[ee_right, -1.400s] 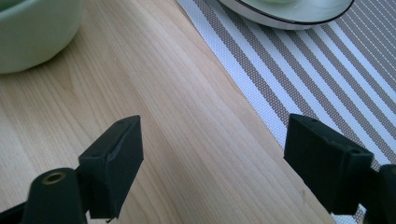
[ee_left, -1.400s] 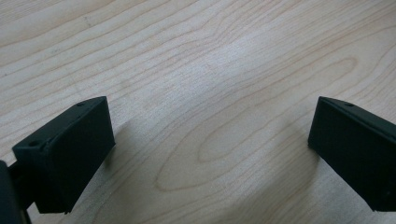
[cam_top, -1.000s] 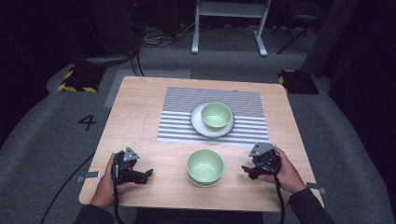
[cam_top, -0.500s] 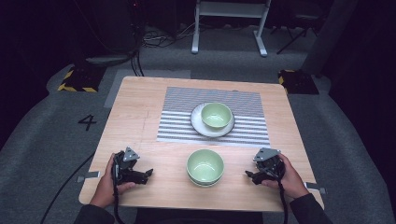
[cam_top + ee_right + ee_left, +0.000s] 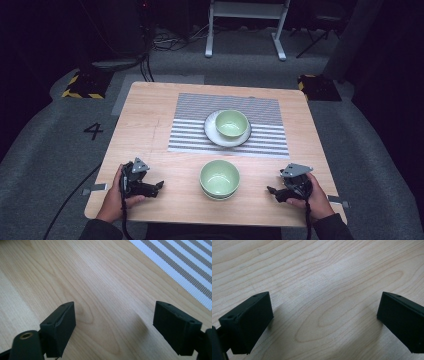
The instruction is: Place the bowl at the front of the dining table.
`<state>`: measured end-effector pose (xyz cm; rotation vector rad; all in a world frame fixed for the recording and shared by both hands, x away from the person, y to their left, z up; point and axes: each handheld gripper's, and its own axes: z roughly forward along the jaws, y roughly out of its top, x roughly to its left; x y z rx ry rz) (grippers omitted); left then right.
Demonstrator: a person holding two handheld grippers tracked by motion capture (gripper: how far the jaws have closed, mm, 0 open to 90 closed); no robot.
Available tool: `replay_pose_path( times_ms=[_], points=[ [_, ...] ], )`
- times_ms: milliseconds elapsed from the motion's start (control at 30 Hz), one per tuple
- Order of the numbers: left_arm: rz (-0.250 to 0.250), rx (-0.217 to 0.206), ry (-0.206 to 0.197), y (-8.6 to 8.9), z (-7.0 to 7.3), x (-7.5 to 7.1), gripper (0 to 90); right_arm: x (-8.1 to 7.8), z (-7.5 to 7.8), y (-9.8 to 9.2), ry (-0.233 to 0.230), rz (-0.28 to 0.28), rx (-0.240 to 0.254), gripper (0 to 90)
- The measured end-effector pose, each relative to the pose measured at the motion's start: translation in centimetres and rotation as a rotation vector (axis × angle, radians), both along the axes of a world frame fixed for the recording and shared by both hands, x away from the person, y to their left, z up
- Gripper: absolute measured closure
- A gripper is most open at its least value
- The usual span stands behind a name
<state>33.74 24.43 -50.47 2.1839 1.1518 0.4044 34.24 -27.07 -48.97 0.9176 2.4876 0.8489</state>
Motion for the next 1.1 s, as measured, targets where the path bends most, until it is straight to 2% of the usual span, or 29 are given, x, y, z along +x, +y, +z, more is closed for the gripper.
replay_pose_path(
  times_ms=[400, 1100],
  points=[
    [0.000, 0.000, 0.000, 0.0, 0.0, 0.0, 0.3, -1.2, -1.4, -2.6, 0.001, -0.047, 0.157, 14.4],
    [-0.001, 0.001, -0.003, 0.0, 0.0, 0.0, 0.3, -1.2, -1.4, -3.1, -0.003, -0.048, 0.159, 13.0]
  ],
)
